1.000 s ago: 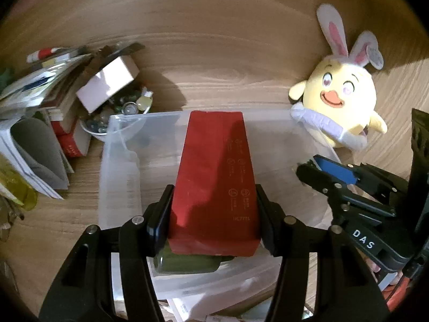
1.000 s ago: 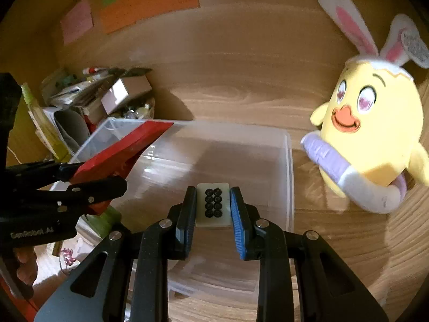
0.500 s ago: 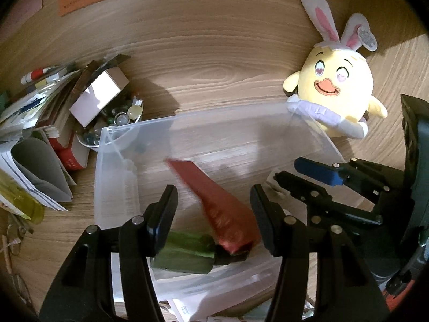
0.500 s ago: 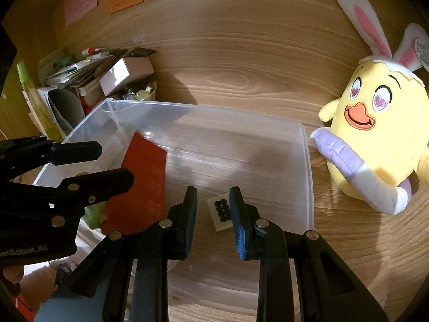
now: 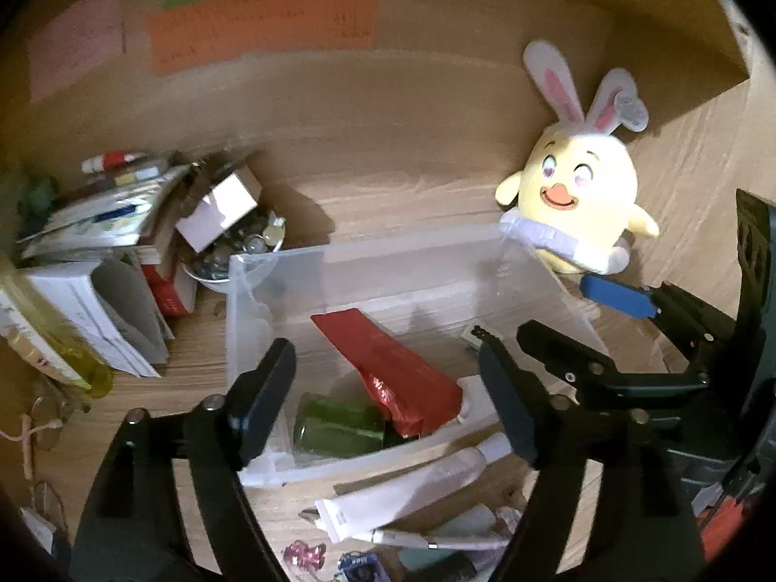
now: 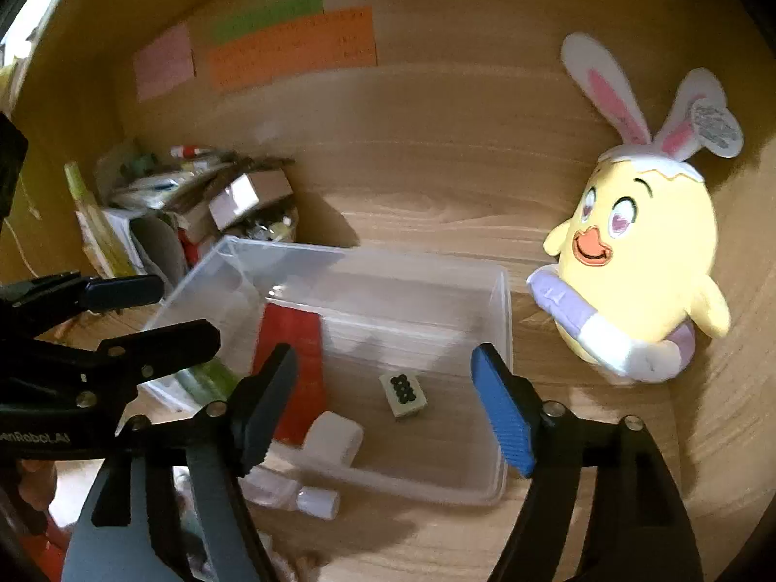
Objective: Organize objects
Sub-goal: 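Grasp the beige eraser with the left tool while the right tool grasps the pink tube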
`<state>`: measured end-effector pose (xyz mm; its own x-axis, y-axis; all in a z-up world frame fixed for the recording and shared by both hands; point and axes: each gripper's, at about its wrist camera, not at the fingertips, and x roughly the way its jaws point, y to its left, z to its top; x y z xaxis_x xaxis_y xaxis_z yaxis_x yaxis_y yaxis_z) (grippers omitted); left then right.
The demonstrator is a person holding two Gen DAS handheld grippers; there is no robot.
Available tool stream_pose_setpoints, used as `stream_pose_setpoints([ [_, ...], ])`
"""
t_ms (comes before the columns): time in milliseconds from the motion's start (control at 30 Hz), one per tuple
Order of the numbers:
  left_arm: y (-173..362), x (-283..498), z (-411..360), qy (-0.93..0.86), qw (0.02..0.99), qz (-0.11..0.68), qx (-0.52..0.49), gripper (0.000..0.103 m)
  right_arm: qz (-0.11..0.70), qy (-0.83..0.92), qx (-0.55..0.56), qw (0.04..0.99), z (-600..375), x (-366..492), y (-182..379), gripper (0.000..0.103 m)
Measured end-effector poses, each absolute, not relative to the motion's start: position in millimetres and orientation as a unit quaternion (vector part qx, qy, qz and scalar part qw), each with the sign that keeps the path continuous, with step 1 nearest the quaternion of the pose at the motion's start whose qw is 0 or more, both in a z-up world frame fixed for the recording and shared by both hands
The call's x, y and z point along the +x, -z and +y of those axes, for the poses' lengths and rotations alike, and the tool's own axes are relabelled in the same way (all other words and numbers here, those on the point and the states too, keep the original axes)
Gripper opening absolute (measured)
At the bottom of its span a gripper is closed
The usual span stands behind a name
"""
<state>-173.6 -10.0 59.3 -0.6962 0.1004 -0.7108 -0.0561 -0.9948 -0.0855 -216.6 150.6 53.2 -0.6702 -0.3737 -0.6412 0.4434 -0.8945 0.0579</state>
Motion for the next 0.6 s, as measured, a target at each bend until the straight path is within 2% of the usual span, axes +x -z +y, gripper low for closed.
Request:
stream_pose_setpoints([
  [167,-66.5,-148.1,-12.9,-0.926,0.03,-0.027,-0.376,0.088,0.046,0.915,0.331,0.228,151.9,-195.8,-58.3,0.079],
  [600,-45.9,-81.9,-30.0,-0.923,-0.008,-0.021,-0.384,0.092,0.053,0.912,0.338,0.227,156.7,-153.5,-40.0,0.08],
])
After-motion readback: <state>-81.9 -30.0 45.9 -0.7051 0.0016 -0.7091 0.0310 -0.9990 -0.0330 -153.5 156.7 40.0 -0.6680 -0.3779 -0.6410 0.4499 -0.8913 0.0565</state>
